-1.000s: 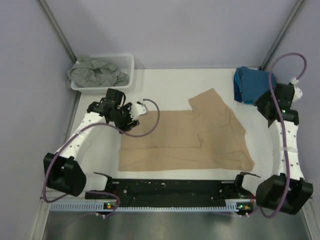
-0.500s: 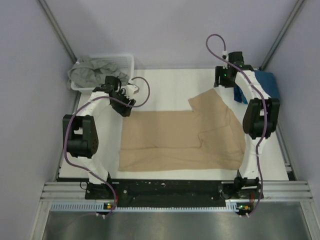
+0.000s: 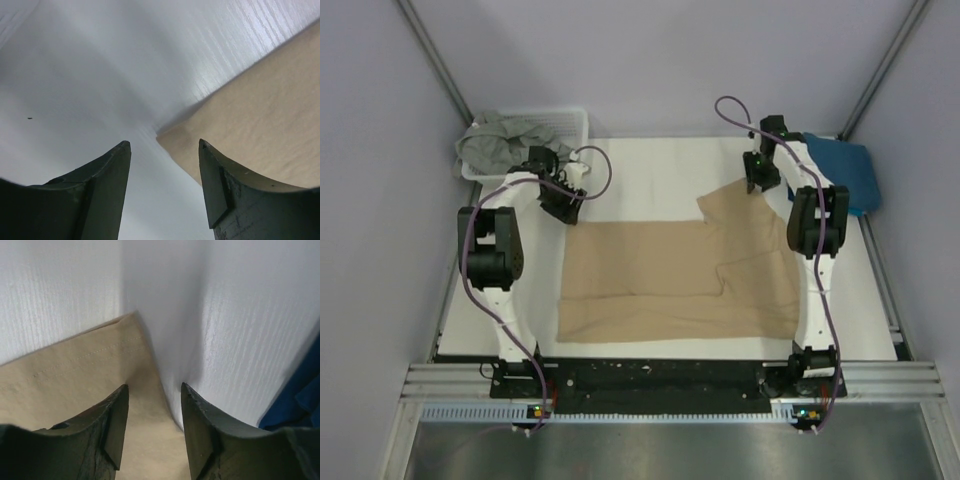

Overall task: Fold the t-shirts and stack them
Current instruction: Grap the side of the flattened tshirt furthest away from the robot with both arms, then fold the other side of the tshirt into a rectangle

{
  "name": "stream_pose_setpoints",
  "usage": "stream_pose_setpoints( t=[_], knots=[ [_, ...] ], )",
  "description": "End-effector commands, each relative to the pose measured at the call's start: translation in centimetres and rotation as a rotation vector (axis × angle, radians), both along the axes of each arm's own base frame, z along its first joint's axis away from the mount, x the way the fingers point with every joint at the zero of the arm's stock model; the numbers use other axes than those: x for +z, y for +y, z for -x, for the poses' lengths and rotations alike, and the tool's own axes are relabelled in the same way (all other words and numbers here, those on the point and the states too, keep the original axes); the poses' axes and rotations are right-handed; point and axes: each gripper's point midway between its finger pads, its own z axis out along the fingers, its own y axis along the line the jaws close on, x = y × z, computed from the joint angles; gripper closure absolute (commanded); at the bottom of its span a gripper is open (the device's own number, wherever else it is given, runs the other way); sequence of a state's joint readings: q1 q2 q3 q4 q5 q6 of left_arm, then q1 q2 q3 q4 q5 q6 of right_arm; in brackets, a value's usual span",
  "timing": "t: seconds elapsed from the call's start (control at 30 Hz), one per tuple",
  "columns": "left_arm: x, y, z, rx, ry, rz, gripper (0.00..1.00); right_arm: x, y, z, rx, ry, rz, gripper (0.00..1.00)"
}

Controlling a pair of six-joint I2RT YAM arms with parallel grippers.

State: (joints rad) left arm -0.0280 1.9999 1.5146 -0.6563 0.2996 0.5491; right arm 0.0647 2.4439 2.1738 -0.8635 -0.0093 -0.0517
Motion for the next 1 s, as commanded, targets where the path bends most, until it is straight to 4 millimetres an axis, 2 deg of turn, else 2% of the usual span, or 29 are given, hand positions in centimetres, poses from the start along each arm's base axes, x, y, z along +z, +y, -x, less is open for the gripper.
stream_pose_setpoints(
  t=[0.0,0.13,0.23,0.3,0.37,0.4,0.43,0.47,0.53,0.67,0.77,0.8,0.97],
  knots=[
    [0.5,-0.9,-1.6,-0.009,-0.023,0.051,0.39,-1.7,2.2,1.8,0.072,0.074,-0.028,0.59],
    [-0.5,-2.1,-1.1,-0.071,0.016,0.106,0.4,-1.8,3.0,1.8,0.068,0.066,-0.018,0.7],
    [-1.5,-2.4,-0.8,-0.082,0.075,0.108,0.46,-1.3,3.6,1.6,0.051,0.045,-0.046,0.87],
    [-1.6,-2.5,-0.5,-0.094,0.098,0.119,0.52,-0.1,3.7,1.4,0.044,0.015,-0.06,0.97],
    [-1.8,-2.5,0.2,-0.118,0.113,0.121,0.64,1.1,3.7,1.3,0.043,-0.013,-0.066,1.0],
    [-1.8,-2.6,0.4,-0.129,0.114,0.122,0.74,1.7,3.8,1.5,0.044,-0.025,-0.066,1.0],
    [-1.9,-2.6,0.8,-0.142,0.119,0.119,0.9,2.2,3.7,1.7,0.043,-0.031,-0.068,1.0],
    [-1.8,-2.5,1.0,-0.148,0.119,0.115,1.0,2.9,3.7,1.9,0.049,-0.042,-0.07,1.0],
    [-1.3,-2.2,1.1,-0.144,0.104,0.105,1.0,4.2,3.7,2.6,0.055,-0.055,-0.075,1.0],
    [1.4,-2.3,1.0,-0.169,-0.002,0.101,1.0,5.8,3.6,5.0,0.079,-0.059,-0.074,1.0],
    [3.1,-2.5,1.9,-0.211,-0.038,0.1,1.0,7.4,3.1,6.7,0.092,-0.075,-0.063,1.0],
    [3.7,-2.4,2.2,-0.217,-0.045,0.099,1.0,8.5,3.1,7.3,0.098,-0.094,-0.059,1.0],
    [5.2,-2.5,3.5,-0.252,-0.062,0.096,1.0,9.7,2.2,10.7,0.109,-0.091,-0.03,1.0]
  ],
)
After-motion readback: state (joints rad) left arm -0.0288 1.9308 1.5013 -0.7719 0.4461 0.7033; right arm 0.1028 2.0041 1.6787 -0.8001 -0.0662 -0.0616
